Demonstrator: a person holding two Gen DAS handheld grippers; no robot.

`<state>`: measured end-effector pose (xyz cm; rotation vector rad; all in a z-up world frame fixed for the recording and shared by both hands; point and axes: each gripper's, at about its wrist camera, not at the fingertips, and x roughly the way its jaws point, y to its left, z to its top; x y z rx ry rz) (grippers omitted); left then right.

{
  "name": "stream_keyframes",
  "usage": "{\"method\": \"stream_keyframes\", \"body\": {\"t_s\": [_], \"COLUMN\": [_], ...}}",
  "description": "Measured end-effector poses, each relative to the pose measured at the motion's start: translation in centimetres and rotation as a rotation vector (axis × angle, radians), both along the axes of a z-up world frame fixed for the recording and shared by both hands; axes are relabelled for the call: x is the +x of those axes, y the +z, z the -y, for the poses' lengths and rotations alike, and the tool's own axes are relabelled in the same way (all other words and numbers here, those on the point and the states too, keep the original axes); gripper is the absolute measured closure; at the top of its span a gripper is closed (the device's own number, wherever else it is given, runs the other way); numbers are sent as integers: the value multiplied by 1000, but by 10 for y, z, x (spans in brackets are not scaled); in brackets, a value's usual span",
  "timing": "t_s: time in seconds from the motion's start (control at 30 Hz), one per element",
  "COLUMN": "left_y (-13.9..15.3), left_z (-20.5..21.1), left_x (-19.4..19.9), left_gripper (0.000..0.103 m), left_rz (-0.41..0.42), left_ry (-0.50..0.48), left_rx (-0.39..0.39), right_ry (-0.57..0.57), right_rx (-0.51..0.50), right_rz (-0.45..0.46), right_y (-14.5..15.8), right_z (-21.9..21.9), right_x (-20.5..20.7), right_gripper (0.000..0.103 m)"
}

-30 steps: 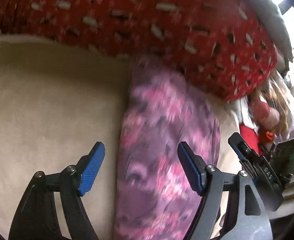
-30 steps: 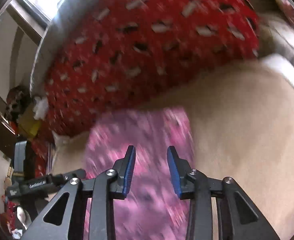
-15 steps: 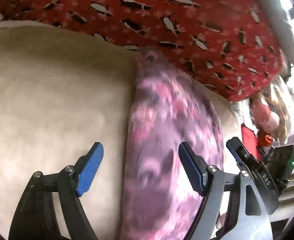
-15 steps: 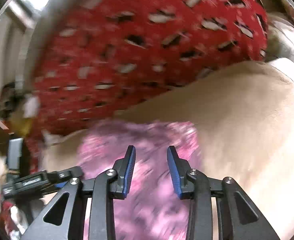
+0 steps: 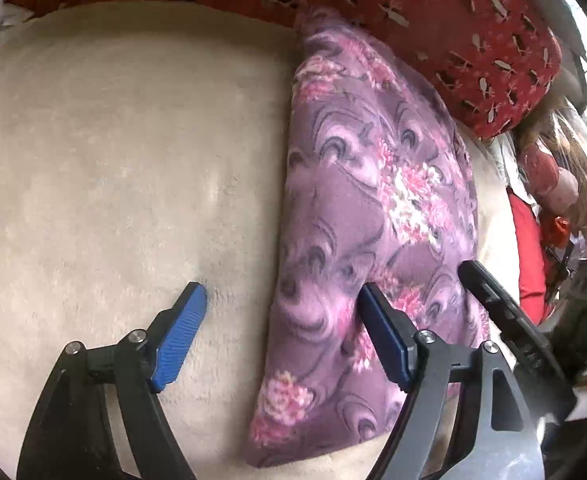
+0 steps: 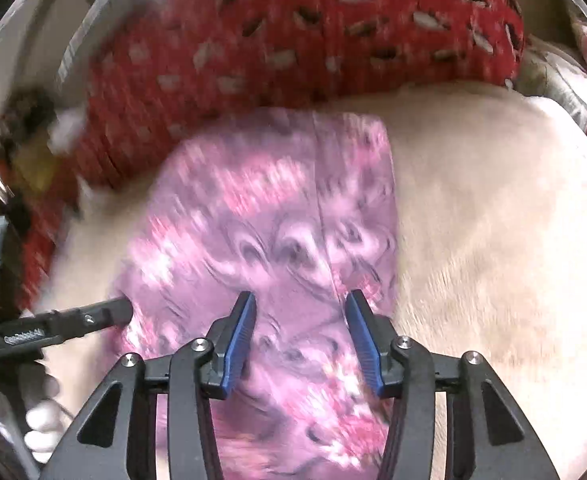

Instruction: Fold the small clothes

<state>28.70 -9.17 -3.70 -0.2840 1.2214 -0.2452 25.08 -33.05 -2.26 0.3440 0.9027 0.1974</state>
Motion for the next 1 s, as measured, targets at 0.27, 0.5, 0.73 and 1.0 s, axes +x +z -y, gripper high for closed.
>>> {"method": "stream_keyframes", "body": {"t_s": [0.27,0.5,0.73,1.0], "left_y": [-5,-5,-7,6], "left_z": [-1,-1,2,-17], "left_x": [-14,-22,-20,-4], "left_gripper": [24,24,24,24], "left_rz": [-37,-26,-28,-39], "left_ry": [8,-11,-15,-12], "left_rx": [-1,28,21,-110], "right_ry": [21,31,34,-2], "right_rx": [-99,-148,-134,-78], "right_rz": [-4,-12,0,61], "right_y": [14,1,0,11], "right_z": [-10,-12,-11,8], "right_x": [-19,-19,-19,-21], "right_gripper": [54,53,53,52]}}
